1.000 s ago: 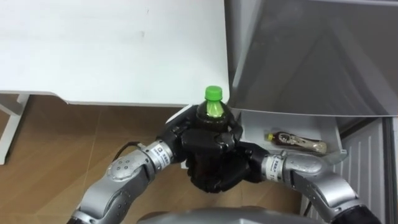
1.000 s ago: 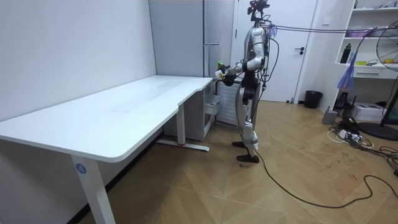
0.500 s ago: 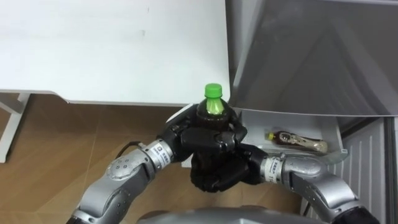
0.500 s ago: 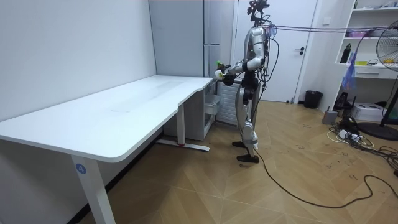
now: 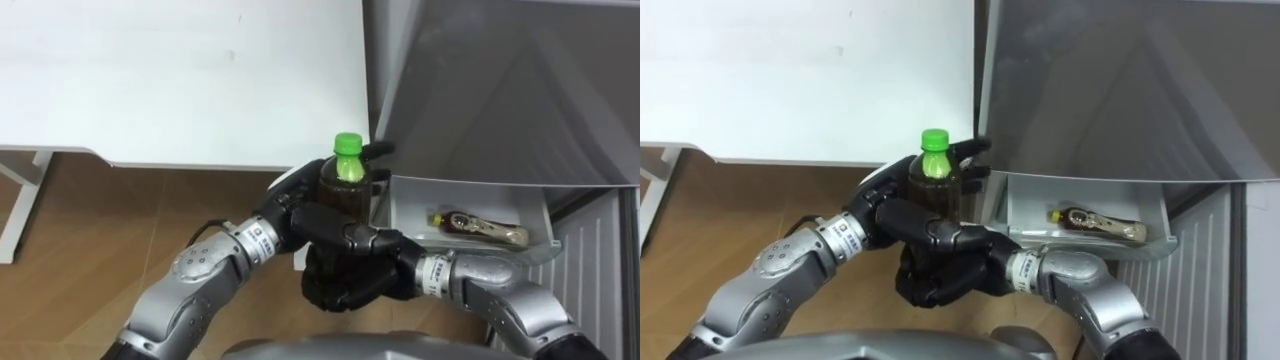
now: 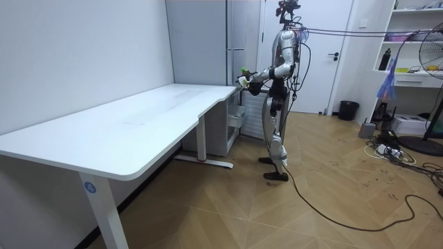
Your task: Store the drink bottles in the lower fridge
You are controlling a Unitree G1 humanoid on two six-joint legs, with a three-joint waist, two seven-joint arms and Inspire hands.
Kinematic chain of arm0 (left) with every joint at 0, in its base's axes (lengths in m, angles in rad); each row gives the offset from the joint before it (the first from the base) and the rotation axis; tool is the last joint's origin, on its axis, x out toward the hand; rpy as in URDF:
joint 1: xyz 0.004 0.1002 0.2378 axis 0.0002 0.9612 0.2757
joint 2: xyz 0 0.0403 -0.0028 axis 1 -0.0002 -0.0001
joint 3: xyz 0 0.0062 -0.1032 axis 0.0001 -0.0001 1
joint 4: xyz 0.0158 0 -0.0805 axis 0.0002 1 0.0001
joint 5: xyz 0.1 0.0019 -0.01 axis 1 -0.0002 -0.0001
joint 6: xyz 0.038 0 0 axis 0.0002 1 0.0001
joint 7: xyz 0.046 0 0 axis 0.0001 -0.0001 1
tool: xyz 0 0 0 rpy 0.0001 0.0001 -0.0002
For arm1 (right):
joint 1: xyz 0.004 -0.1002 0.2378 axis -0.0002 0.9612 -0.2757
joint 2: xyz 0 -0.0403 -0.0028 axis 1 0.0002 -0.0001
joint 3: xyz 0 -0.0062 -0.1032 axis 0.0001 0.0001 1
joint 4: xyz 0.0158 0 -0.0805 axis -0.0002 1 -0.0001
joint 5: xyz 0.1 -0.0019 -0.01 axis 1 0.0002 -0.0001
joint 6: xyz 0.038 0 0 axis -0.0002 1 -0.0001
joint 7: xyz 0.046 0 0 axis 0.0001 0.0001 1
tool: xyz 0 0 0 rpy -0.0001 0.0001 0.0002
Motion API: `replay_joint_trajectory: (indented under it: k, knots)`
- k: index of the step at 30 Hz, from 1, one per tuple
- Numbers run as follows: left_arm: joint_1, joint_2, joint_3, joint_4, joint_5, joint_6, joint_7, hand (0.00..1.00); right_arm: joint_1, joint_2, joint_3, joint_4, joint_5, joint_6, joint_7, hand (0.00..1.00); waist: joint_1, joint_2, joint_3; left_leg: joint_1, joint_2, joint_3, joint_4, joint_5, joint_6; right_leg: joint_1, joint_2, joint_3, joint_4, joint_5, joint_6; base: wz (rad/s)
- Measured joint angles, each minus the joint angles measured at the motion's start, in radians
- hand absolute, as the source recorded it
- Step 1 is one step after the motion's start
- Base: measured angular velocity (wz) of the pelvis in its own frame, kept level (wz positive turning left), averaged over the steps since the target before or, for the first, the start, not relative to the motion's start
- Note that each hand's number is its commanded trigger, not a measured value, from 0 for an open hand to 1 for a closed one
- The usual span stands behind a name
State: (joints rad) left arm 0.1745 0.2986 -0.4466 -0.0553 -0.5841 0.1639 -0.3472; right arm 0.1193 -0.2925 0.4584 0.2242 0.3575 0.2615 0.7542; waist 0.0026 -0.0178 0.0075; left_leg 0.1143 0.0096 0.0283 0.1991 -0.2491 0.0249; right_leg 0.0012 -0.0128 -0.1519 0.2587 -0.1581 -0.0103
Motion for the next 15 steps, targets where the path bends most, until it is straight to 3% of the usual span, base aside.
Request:
replay_joint_trajectory:
  k: [10,15]
  knots:
    - [-0.014,0.0,0.006,-0.046,-0.016,0.001,-0.009,0.0,0.0,-0.02,-0.005,0.0,0.088,-0.001,0.053,1.0,-0.001,0.002,-0.0023,-0.015,-0.001,-0.004,0.007,-0.001,0.0,-0.014,0.001,0.011,0.003,0.0,0.0,0.0]
    - [-0.014,0.002,0.051,-0.137,-0.055,0.0,-0.009,0.0,0.0,-0.024,-0.013,0.0,0.125,-0.036,0.081,1.0,0.003,0.007,-0.0023,-0.009,0.0,0.002,0.005,-0.001,0.0,-0.011,0.001,0.012,0.004,0.0,0.0,-0.01]
